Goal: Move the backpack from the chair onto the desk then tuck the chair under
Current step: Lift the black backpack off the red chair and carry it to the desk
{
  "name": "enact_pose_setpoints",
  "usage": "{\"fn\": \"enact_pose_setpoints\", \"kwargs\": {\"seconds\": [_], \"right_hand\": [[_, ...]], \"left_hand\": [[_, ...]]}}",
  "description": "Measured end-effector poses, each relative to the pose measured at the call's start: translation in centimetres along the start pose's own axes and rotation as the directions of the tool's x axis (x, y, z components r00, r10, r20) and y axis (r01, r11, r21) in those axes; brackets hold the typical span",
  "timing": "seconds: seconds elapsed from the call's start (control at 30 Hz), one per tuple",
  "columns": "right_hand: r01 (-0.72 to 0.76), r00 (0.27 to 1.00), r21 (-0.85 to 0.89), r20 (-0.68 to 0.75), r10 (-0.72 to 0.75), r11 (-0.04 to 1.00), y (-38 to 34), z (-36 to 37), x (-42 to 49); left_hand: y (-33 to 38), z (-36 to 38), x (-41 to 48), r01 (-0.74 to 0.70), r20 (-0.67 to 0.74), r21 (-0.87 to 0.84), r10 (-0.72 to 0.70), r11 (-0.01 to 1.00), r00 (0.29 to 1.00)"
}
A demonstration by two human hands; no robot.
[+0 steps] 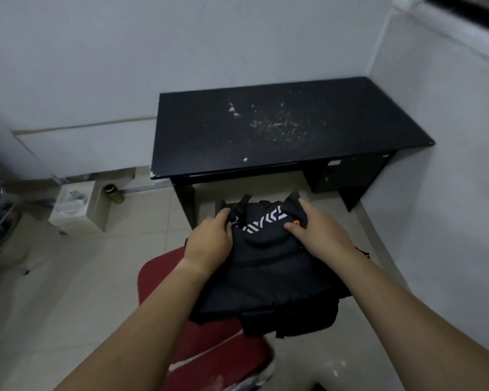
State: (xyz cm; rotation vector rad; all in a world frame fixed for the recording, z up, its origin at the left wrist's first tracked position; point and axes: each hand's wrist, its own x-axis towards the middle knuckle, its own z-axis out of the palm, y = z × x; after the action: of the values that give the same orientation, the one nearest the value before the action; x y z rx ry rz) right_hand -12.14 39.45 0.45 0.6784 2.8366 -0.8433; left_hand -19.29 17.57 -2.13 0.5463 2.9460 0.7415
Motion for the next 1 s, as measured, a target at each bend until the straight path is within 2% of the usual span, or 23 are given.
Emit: {"fn": "enact_pose_setpoints", "kwargs": {"seconds": [0.23, 0.37, 0.63, 1.0], "right_hand": [[0.042, 0.997, 0.041, -0.067, -0.040, 0.998, 7.7, -9.6, 2.5], [0.037, 0.995, 0.104, -0.092, -0.028, 0.994, 12.2, -13.8, 3.6], [0.008, 0.989, 0.117, -0.151, 0.010, 0.993, 19.1, -21.1, 7.5], [-0.008, 0.985, 0.038, -0.169, 0.015, 0.999, 21.1, -33.0, 22.4]], "left_hand": [[11.8, 2.5, 3.6, -0.042, -0.001, 0.145, 0.043, 0.989, 0.999], [17.5, 3.9, 5.4, -0.073, 0.006, 0.144, 0.073, 0.987, 0.997], [27.1, 7.0, 10.7, -0.130, 0.043, 0.120, 0.125, 0.984, 0.991], [36.9, 6.7, 28.8, -0.230, 0.051, 0.144, 0.225, 0.962, 0.973]]}}
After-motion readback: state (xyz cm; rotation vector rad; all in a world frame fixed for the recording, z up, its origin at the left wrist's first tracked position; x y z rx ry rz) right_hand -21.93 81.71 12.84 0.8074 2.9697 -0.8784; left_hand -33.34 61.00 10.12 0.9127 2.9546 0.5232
